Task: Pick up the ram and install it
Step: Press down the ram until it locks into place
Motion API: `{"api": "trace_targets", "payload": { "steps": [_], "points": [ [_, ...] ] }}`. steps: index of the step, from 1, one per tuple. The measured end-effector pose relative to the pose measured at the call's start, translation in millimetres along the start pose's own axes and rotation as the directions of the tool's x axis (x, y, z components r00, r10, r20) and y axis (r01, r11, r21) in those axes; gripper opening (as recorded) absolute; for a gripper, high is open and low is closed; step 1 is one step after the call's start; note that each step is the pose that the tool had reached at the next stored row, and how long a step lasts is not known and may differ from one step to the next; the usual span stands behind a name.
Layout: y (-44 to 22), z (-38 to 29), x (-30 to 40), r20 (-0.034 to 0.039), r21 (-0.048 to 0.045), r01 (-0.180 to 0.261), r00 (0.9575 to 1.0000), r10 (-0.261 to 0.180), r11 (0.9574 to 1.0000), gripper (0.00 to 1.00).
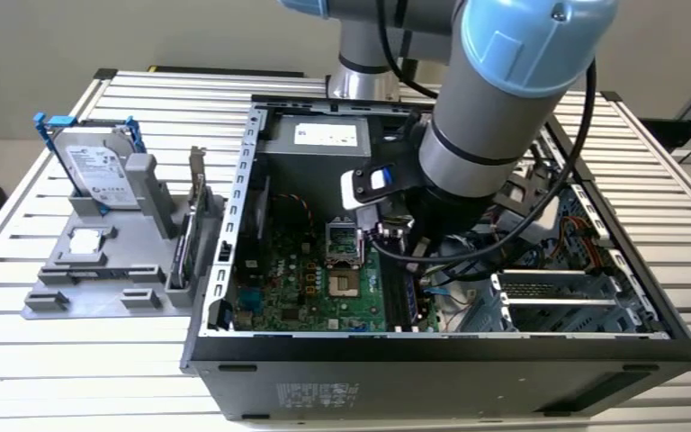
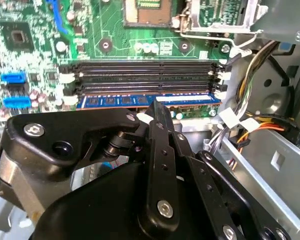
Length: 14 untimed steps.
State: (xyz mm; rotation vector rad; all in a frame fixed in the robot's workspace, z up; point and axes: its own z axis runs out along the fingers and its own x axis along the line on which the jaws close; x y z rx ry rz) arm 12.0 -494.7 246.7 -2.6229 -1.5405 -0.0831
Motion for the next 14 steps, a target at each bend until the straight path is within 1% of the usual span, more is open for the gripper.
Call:
{"api": "trace_targets", "payload": {
  "steps": [1,4,6,7,8,11,14],
  "points": [
    [0.0,0.1,0.0,0.0065,-0.0041,0.011,0.9999,-0.011,0.9999,0.0],
    [0.0,0.1,0.0,0.0302,-0.0161,0.045,0.9985,-0.045,0.9988,0.0],
    [0.0,0.1,0.0,0.0451,-0.0211,0.071,0.9965,-0.07,0.9973,0.0],
    [0.0,0.1,0.0,0.051,-0.0227,0.083,0.9953,-0.082,0.9963,0.0],
    [0.0,0.2,0.0,0.0538,-0.0228,0.098,0.9938,-0.097,0.9949,0.0],
    [-0.1,0.0,-0.1,0.0564,-0.0183,0.152,0.987,-0.151,0.9882,0.0],
    [0.0,0.0,0.0,0.0585,-0.0125,0.206,0.977,-0.205,0.9785,0.0]
  ]
}}
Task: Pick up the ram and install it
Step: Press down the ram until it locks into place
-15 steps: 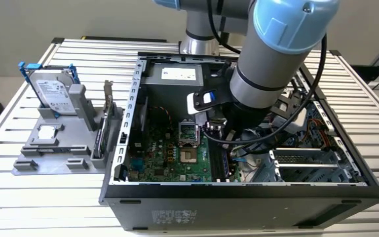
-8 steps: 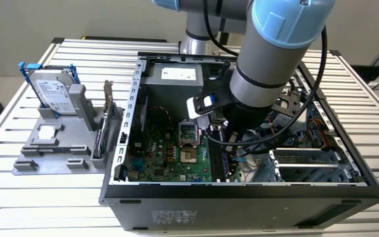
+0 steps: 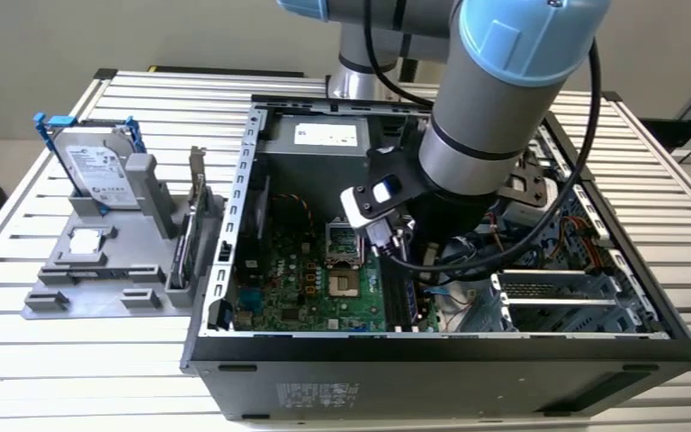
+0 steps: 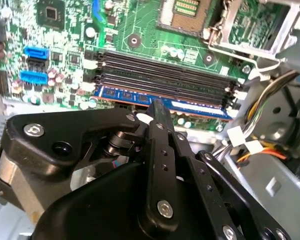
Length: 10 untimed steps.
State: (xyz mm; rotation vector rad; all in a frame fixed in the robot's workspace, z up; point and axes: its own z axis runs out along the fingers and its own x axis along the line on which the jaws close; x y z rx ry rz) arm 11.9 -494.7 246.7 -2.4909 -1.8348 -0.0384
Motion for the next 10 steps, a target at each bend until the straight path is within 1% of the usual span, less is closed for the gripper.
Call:
{"api": "trace_targets", "payload": {
  "steps": [4,10],
  "points": [
    [0.0,0.1,0.1,0.0008,0.0018,0.054,0.9985,-0.054,0.9985,0.0],
    [-0.4,0.3,1.3,0.0007,-0.0011,0.113,0.9936,-0.113,0.9936,0.0]
  ]
}}
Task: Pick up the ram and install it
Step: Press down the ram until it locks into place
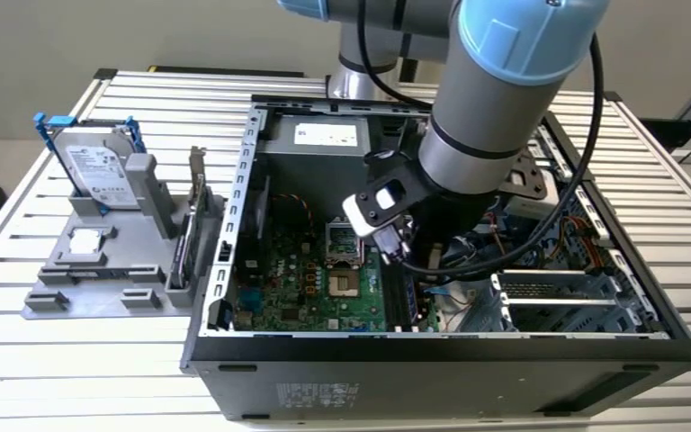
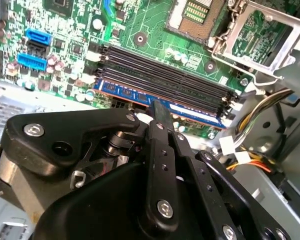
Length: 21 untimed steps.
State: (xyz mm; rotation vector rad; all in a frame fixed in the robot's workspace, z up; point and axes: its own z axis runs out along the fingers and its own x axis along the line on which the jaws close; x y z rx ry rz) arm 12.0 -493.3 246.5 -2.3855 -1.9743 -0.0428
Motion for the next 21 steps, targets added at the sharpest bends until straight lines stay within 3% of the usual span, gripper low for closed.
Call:
{"api": "trace_targets", "payload": {
  "steps": [21],
  "points": [
    [-2.2,2.6,13.5,-0.0009,-0.0103,0.089,0.996,-0.089,0.996,0.0]
  ]
}}
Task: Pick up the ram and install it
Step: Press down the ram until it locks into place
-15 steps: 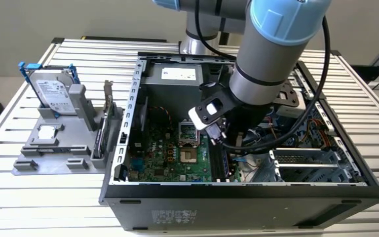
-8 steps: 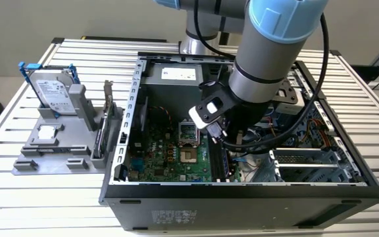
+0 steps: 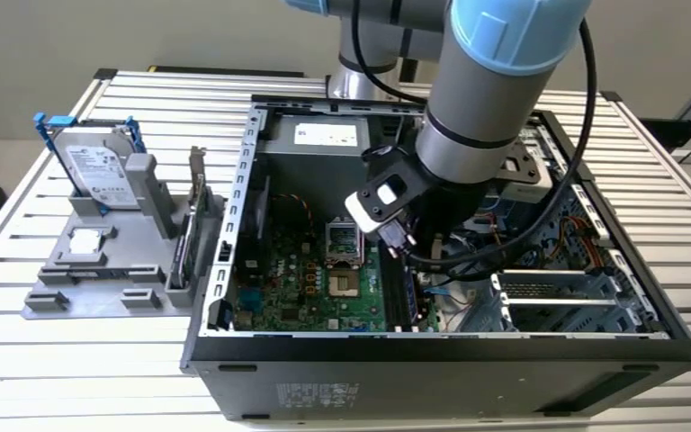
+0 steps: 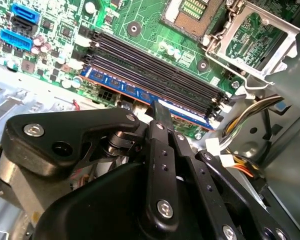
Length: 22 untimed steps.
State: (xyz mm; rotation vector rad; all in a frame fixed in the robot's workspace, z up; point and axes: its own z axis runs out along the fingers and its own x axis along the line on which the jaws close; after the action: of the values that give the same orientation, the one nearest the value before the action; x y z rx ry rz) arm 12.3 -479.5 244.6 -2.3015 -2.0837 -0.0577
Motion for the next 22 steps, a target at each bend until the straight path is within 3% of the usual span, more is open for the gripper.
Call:
{"api": "trace_targets", "payload": {
  "steps": [14,22],
  "points": [
    [0.0,3.1,12.8,-0.0029,0.0004,0.03,0.9996,-0.03,0.9996,0.0],
    [1.0,5.0,15.7,-0.0075,0.0013,0.042,0.9991,-0.042,0.9991,0.0]
  ]
}}
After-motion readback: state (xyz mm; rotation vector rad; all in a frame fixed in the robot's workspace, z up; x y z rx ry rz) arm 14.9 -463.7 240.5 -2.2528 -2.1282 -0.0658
